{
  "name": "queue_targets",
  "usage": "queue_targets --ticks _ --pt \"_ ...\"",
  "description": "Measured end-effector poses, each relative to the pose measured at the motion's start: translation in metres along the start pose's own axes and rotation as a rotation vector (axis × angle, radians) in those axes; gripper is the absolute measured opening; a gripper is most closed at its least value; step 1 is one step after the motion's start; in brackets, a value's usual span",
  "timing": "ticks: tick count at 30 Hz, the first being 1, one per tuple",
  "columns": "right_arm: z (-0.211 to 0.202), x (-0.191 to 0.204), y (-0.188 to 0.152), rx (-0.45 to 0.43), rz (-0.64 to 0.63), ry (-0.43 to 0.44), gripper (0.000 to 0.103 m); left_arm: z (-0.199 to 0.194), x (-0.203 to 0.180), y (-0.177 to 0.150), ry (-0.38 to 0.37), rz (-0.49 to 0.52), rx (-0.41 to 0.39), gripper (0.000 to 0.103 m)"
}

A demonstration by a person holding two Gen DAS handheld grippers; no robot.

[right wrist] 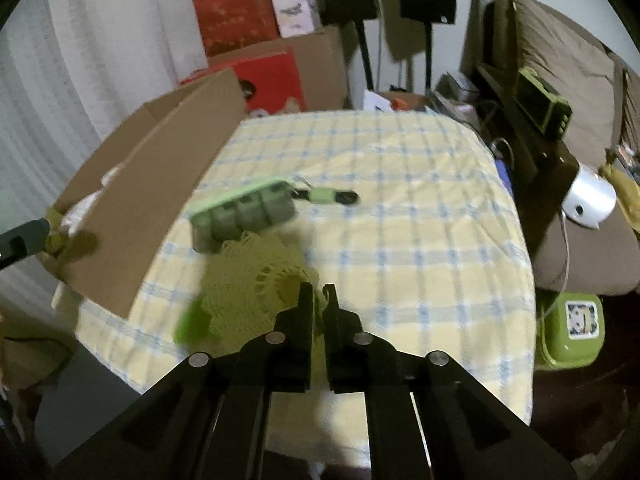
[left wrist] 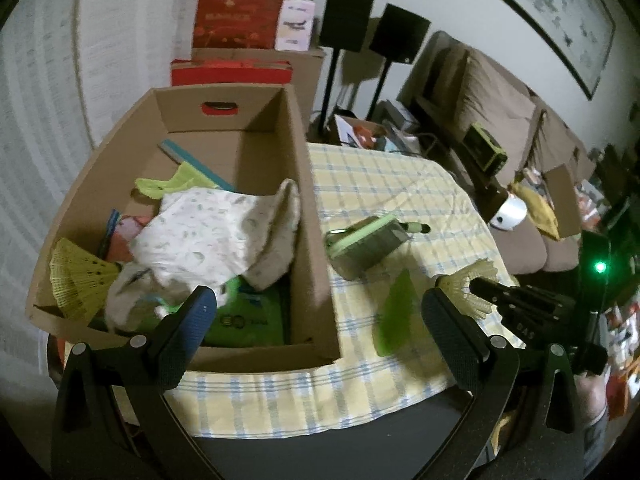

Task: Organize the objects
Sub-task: 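Lift the shuttlecock with the right tool while the left tool moves to the grey brush box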

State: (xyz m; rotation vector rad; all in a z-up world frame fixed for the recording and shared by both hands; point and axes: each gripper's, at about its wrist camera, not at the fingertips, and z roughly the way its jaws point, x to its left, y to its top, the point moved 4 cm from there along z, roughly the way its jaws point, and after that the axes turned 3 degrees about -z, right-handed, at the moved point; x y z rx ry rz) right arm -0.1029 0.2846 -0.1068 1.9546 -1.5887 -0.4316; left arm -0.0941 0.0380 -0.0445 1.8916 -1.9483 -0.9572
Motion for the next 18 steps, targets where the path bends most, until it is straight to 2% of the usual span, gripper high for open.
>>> queue_targets --ticks 8,13,17,18 --pt "-0.021 -0.031 -0.016 0.015 0.054 -0.046 0.013 0.015 -0.024 0.003 -0.026 0.03 0.037 0.103" --pt "-0.02 -0.037 -0.023 0.022 0.063 -0.037 0.013 0.022 -0.037 0.004 -0.047 0.046 0.056 0.103" --pt "-0.015 -0.038 -0.025 0.029 0.093 0.005 0.013 0.03 -0.049 0.013 -0.031 0.092 0.064 0.103" --pt "-0.016 -0.04 -0.025 0.028 0.106 0.008 0.018 0.033 -0.052 0.016 -0.027 0.103 0.068 0.103"
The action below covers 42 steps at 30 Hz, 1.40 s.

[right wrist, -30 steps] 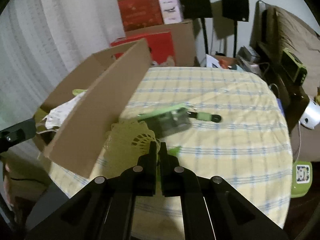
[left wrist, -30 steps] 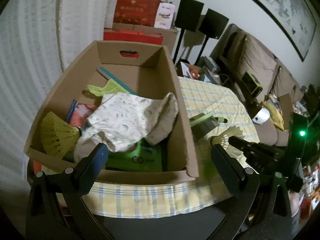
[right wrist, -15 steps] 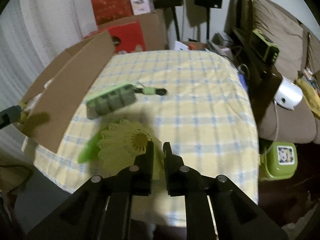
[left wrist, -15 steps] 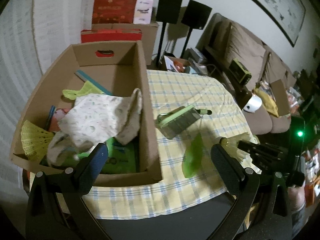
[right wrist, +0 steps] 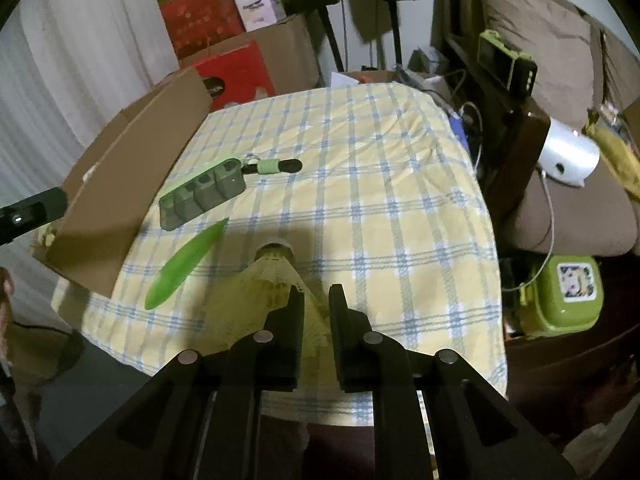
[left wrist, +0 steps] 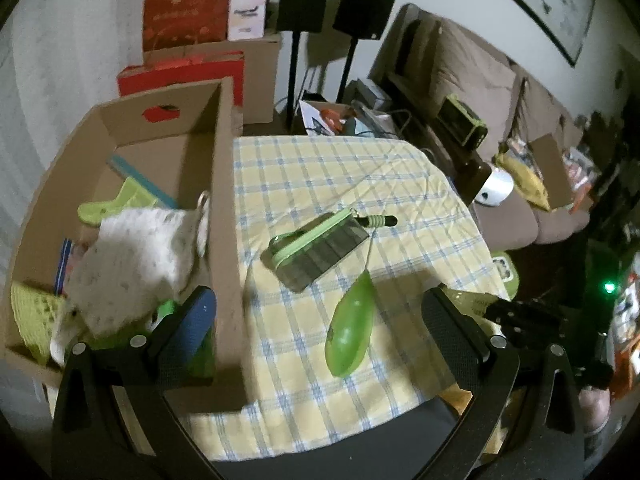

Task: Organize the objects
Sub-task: 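Lift the shuttlecock with the right tool while the left tool moves to the grey brush box, then grasp the grey brush box by its lime-green frame with the left tool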

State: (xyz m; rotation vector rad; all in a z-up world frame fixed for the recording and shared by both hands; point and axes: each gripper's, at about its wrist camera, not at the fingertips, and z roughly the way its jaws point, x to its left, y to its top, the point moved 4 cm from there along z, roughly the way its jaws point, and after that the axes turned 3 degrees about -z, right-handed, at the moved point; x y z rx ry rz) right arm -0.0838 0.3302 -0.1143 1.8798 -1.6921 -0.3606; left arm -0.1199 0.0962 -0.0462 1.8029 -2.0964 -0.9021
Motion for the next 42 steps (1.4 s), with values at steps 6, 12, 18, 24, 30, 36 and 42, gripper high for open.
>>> queue_targets --ticks 6,12,18,24,30,36,42 --pt "-0.021 -0.011 0.0 -0.023 0.025 -0.041 0.042 0.012 -0.007 0.018 0.001 0.017 0.026 0.103" --pt "-0.035 -0.01 0.023 -0.063 -0.02 -0.044 0.048 0.029 -0.005 0.025 -0.001 0.006 0.069 0.103" --pt "-0.011 0.01 0.024 0.004 -0.039 -0.015 0.05 0.045 -0.007 0.031 0.019 0.022 0.101 0.103" --pt "-0.002 0.034 0.03 -0.026 -0.218 -0.07 0.052 0.058 -0.009 0.04 0.047 0.056 0.126 0.103" --pt "-0.01 0.031 0.036 0.001 -0.17 -0.085 0.054 0.074 -0.014 0.047 0.056 0.085 0.142 0.102" --pt "-0.023 0.008 0.015 0.006 0.055 0.031 0.054 0.1 -0.026 0.042 0.098 0.177 0.184 0.102" --pt "-0.018 -0.005 0.005 0.033 0.127 0.052 0.054 0.122 -0.04 0.036 0.18 0.292 0.208 0.101"
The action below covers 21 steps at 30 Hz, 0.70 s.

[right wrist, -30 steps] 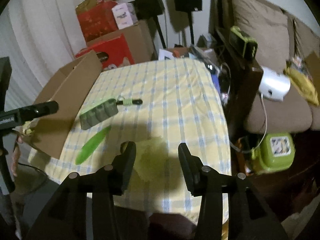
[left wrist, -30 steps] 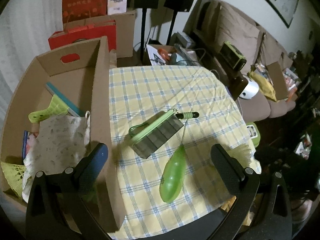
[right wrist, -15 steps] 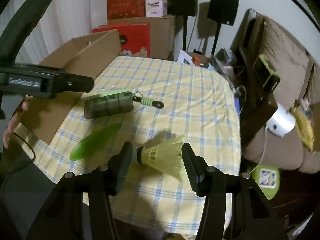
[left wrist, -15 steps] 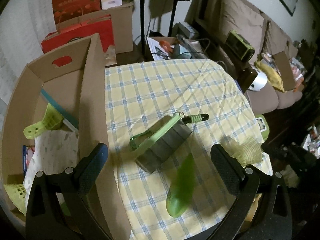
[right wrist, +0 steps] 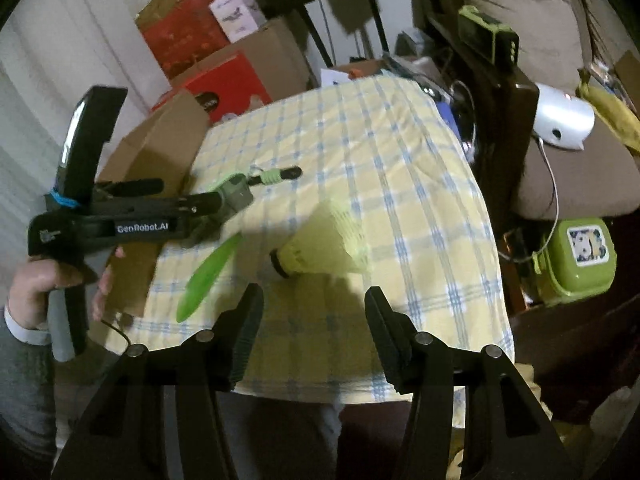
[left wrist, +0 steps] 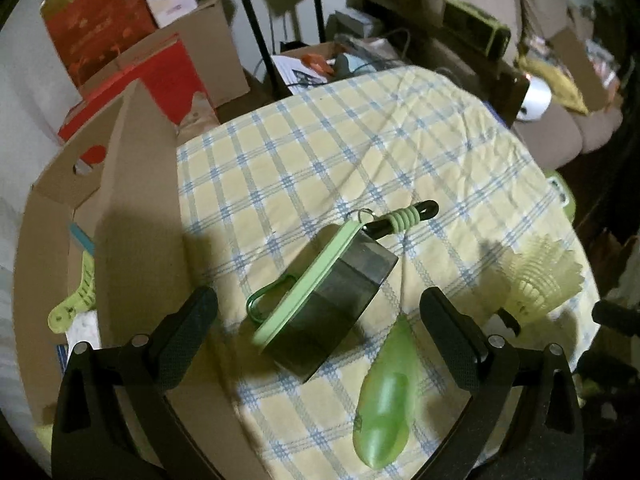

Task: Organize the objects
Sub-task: 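Grasp the grey brush box by its lime-green frame with the left tool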

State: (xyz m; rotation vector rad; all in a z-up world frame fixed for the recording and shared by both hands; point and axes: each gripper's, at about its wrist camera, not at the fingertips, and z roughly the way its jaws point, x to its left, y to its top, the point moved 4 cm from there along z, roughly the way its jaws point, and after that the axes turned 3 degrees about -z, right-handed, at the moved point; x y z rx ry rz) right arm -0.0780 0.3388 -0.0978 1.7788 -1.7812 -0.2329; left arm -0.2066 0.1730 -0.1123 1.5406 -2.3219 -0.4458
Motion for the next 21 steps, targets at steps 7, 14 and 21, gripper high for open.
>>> queue_targets --ticks 7,14,21 --pt "0.012 0.003 -0.007 0.01 0.017 0.036 0.054 0.023 -0.014 0.003 0.086 0.07 0.07 0.101" --pt "0.024 0.007 -0.006 0.011 0.021 0.052 0.054 0.041 -0.014 0.001 0.085 0.051 0.125 0.088" --pt "0.039 0.009 0.003 -0.001 0.065 0.055 0.054 0.039 -0.014 0.001 -0.013 -0.008 0.15 0.058"
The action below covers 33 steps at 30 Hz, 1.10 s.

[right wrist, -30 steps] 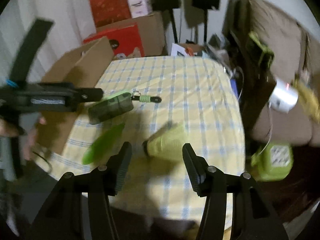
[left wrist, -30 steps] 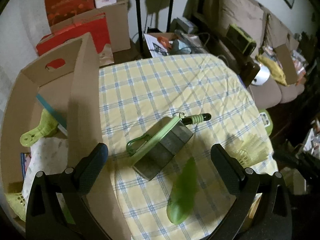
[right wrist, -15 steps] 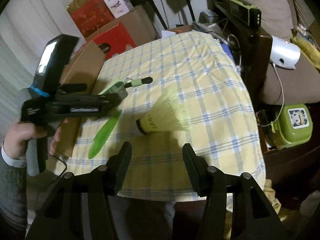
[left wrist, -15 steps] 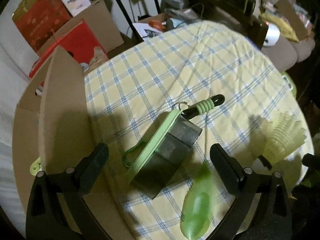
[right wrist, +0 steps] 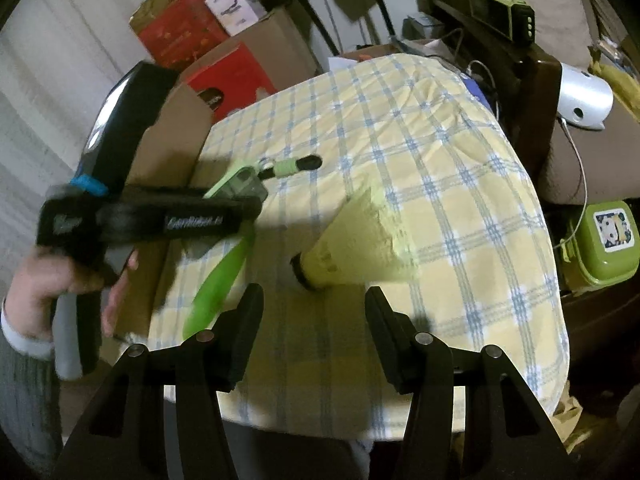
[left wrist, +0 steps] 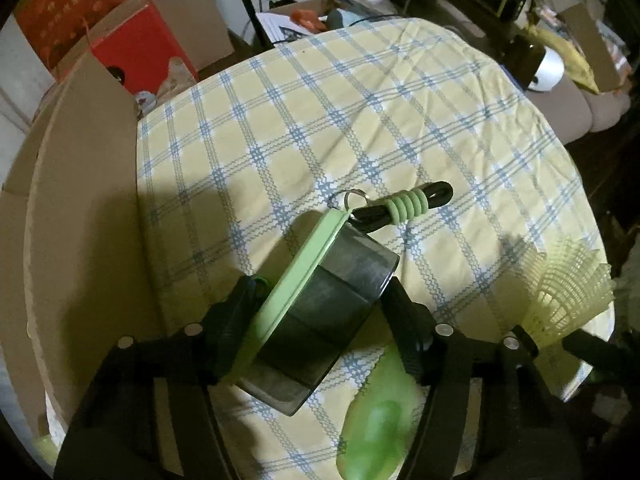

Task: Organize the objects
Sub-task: 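Grasp the grey brush box by its lime-green frame with the left tool, then lower the shuttlecock into the box and open the right tool while the left tool carries the brush box over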

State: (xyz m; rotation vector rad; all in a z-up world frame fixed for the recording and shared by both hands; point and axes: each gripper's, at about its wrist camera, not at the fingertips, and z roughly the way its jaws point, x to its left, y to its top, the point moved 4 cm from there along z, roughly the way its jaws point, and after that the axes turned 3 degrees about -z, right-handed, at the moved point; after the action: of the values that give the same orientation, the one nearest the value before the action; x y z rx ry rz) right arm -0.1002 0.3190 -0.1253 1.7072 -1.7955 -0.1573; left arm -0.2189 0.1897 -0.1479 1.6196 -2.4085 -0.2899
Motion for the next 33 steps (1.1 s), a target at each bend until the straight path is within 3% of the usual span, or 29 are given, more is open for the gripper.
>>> queue_targets --ticks 8,13,15,17,18,21,26,31,33 --pt "0.018 -0.018 0.024 -0.036 0.066 -0.083 0.057 -0.002 0.008 -0.001 -0.064 -0.102 0.0 0.05" --pt "0.023 -0.002 0.033 -0.046 -0.004 -0.126 0.057 0.003 0.006 -0.002 -0.061 -0.095 0.002 0.055" --pt "0.028 0.006 0.035 -0.033 -0.025 -0.119 0.057 0.002 0.007 -0.002 -0.072 -0.107 -0.004 0.049" --pt "0.034 0.008 0.038 -0.032 -0.032 -0.111 0.053 0.0 0.008 -0.002 -0.073 -0.114 -0.014 0.044" --pt "0.036 0.007 0.04 -0.034 -0.031 -0.107 0.045 -0.002 0.009 -0.002 -0.075 -0.119 -0.021 0.043" --pt "0.038 0.007 0.042 -0.022 -0.027 -0.081 0.034 -0.012 0.015 -0.002 -0.091 -0.161 -0.064 0.042" --pt "0.037 0.013 0.043 -0.013 -0.051 -0.087 0.032 -0.049 0.028 0.0 -0.155 -0.222 -0.156 0.04" --pt "0.051 0.021 0.045 0.031 -0.087 -0.102 0.039 -0.087 0.037 -0.002 -0.232 -0.242 -0.228 0.04" --pt "0.058 0.024 0.044 0.039 -0.096 -0.092 0.031 -0.098 0.041 -0.004 -0.25 -0.244 -0.251 0.04"
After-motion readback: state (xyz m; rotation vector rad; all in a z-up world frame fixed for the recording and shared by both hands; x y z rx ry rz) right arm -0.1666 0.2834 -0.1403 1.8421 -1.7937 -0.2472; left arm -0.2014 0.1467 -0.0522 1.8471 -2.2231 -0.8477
